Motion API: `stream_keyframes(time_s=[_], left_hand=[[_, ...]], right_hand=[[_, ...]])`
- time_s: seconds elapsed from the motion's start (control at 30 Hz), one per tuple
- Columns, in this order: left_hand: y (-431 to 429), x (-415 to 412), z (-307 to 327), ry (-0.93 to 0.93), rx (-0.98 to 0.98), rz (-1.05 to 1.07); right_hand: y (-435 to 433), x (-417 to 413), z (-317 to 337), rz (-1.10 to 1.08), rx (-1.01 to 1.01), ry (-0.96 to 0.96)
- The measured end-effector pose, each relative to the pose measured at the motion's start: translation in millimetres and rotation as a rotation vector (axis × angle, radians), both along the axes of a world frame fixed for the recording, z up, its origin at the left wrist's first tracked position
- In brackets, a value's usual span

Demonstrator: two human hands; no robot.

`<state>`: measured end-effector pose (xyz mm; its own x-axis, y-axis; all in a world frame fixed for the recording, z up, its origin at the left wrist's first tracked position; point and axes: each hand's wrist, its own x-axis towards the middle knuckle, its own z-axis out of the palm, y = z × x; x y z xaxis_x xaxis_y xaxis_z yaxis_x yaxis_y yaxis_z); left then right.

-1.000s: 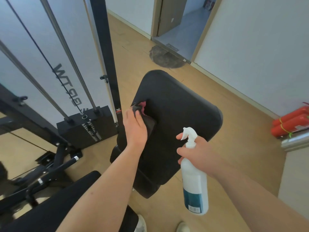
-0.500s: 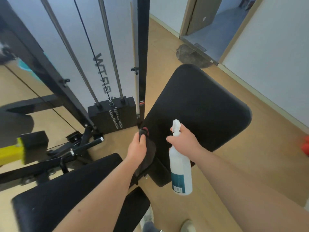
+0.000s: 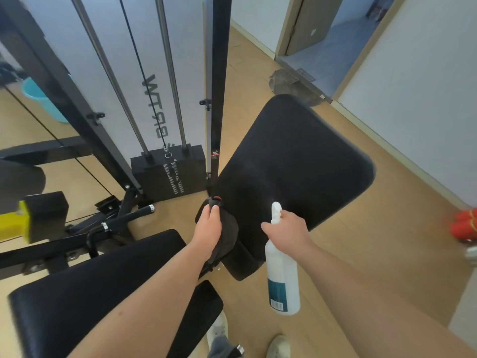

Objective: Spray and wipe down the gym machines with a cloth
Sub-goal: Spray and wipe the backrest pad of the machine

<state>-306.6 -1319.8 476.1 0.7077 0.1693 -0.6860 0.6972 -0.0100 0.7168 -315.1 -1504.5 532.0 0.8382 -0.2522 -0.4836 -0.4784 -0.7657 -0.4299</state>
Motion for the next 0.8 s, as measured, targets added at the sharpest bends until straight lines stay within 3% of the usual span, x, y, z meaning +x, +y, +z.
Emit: stream_keyframes(time_s=[0.3, 0.47, 0.6, 0.8], left_hand=[[-42, -28, 11, 0.034, -0.028, -0.030], [-65, -40, 13, 0.056, -0.042, -0.008], [-85, -42, 18, 0.092, -0.165, 0.136], [-122, -30, 48, 0.076, -0.318, 0.210]], right_hand=[[-44, -64, 1, 0.150, -0.041, 0.101], [-59, -81, -1, 0.142, -0.015, 0.036], [-69, -85, 3, 0.087, 0.087, 0.012], [-80, -80, 5, 0.066, 0.065, -0.022]])
